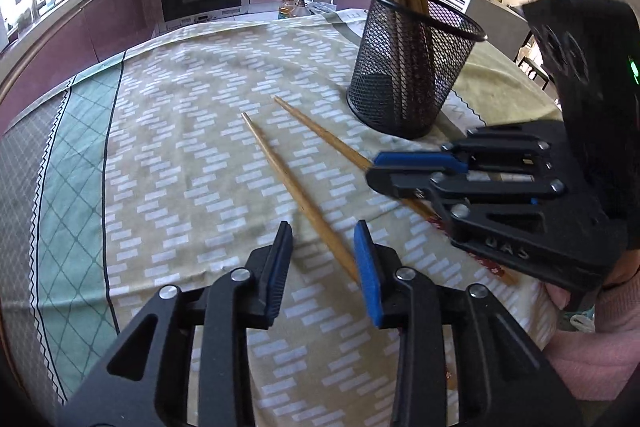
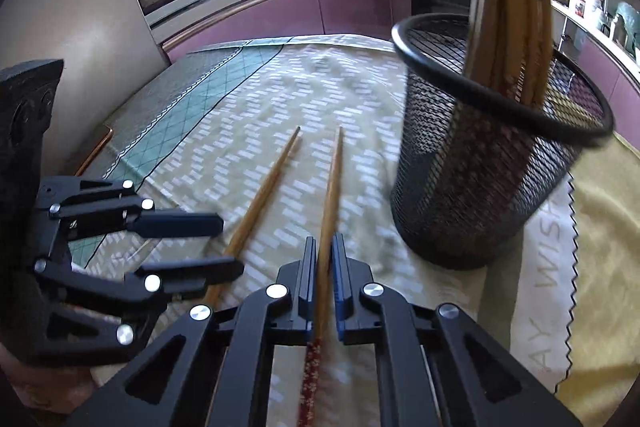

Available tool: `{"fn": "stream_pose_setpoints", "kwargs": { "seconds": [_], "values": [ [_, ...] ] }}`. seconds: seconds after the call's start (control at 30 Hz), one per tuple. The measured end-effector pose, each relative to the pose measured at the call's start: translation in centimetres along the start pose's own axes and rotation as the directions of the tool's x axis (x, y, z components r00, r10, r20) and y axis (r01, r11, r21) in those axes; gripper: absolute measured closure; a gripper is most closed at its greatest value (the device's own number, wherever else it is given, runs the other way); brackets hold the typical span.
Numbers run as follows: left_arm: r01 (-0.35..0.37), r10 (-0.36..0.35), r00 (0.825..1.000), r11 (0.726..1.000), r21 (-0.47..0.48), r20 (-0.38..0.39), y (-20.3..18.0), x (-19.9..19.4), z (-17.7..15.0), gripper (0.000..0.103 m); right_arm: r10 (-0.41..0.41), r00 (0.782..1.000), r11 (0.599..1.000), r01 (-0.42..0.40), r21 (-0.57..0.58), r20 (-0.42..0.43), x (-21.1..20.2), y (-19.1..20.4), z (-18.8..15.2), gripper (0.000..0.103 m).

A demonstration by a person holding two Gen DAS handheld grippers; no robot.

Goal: Organize utensils
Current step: 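Close the left gripper on one chopstick while the right gripper grasps the other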

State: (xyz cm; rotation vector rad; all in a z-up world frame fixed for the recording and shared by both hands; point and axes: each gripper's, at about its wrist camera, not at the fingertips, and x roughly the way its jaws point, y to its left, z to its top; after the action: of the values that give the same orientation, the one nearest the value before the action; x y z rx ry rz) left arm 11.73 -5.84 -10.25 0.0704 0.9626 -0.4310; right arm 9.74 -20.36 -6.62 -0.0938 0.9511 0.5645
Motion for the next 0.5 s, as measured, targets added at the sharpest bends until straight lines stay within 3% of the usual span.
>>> {"fn": "stream_pose_setpoints", "kwargs": {
  "seconds": [0.3,0.5],
  "values": [
    [-0.034,0.034,0.999,0.999,-0.015,-0.003,0.6,1.0,1.3,0.074,-0.009,1.000,1.000,0.009,0.016,0.003,-0.9,-0.3,-1.0,0.097],
    [-0.060,0.060,0.998,0.998,-0.015,0.004,0.5,1.4,1.6,0.087,-0.033,0.999,0.999,0.033,-0.004,0.012,-0.6,0.2,-1.0,0.094]
  ]
}}
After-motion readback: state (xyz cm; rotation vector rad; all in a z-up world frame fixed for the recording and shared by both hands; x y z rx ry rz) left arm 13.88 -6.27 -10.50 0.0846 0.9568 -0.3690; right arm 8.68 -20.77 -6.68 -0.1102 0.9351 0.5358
